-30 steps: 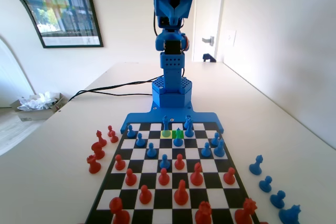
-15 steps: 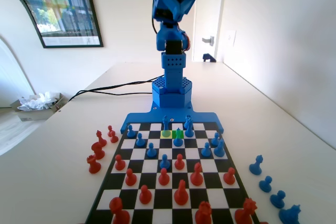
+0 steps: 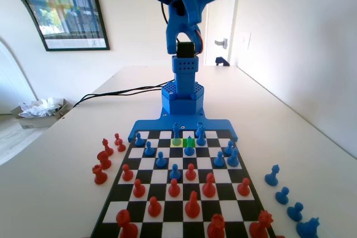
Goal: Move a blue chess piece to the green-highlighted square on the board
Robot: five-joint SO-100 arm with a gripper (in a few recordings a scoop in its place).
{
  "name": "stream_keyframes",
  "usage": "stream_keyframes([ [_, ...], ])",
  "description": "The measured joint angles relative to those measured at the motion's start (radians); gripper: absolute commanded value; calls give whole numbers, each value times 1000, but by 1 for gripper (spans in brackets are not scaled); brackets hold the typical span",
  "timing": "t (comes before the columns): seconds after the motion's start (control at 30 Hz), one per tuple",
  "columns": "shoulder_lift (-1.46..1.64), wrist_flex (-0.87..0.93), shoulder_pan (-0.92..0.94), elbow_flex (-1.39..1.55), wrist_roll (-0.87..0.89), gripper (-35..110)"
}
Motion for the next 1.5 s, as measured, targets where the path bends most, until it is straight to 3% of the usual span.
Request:
stream_keyframes([
  [0.3, -152, -63, 29, 92, -21, 1],
  [0.77, -212, -532, 18, 540, 31, 6],
  [1.33, -213, -825, 98, 747, -5, 11],
  [1.5, -213, -834, 115, 756, -6, 11],
])
